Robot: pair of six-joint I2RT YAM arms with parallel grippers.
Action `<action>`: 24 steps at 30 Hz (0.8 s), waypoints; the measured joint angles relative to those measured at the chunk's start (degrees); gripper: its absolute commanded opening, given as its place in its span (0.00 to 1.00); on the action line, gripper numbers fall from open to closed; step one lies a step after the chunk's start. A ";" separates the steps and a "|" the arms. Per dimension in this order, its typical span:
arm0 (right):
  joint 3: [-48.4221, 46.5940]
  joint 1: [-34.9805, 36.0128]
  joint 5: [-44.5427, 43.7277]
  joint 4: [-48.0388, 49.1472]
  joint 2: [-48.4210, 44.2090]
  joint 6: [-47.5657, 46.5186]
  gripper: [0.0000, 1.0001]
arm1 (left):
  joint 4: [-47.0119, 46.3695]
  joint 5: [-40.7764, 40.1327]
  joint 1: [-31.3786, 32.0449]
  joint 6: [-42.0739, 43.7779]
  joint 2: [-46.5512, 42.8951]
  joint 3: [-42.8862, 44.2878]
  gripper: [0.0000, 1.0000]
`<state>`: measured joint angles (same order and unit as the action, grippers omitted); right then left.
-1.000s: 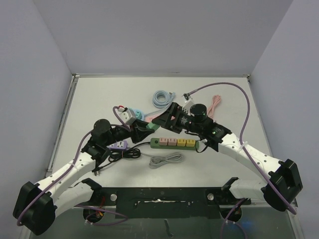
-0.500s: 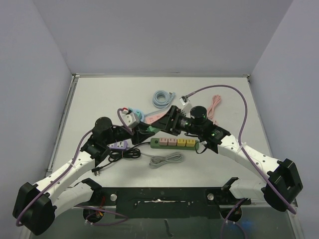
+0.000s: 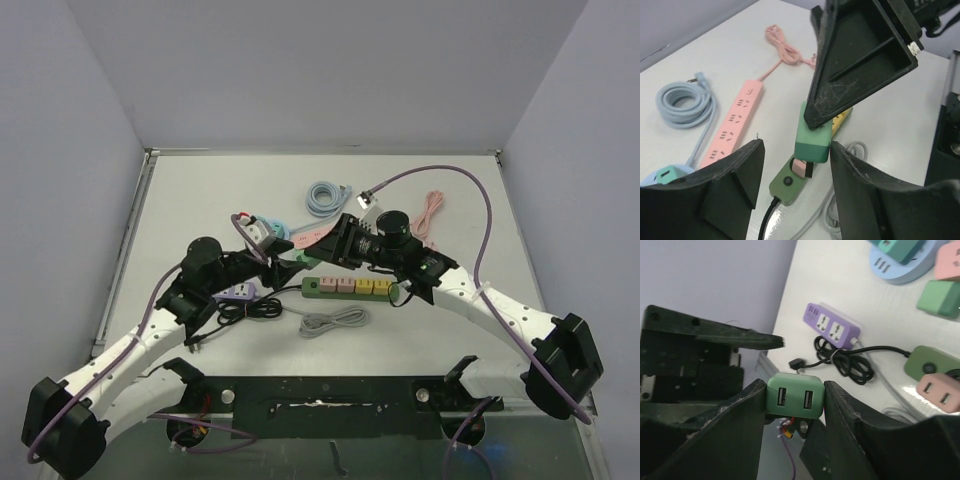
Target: Insert the plug
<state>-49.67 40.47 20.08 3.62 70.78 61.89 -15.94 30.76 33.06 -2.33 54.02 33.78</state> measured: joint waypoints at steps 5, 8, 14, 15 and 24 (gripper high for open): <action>-4.37 -1.55 -7.45 -8.04 3.39 -8.94 0.29 | 7.23 -14.03 -0.02 -3.50 -4.52 0.02 0.62; -8.24 -2.51 -14.08 -12.26 7.34 -15.56 0.29 | 14.19 -24.30 -0.04 -7.85 -7.37 0.26 0.65; -16.06 -2.86 -25.18 -16.04 18.27 -27.45 0.28 | 25.38 -38.18 -0.22 -16.44 -11.19 2.54 0.67; -17.31 -2.75 -26.32 -16.15 20.00 -28.92 0.28 | 26.29 -39.58 -0.24 -17.31 -11.98 2.54 0.68; -29.44 1.29 -33.53 -15.91 34.82 -38.36 0.28 | 33.31 -48.92 -1.05 -21.35 -16.04 2.36 0.68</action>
<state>-79.11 41.76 -13.45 -12.29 105.60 23.53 17.37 -18.15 32.01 -23.68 37.98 36.14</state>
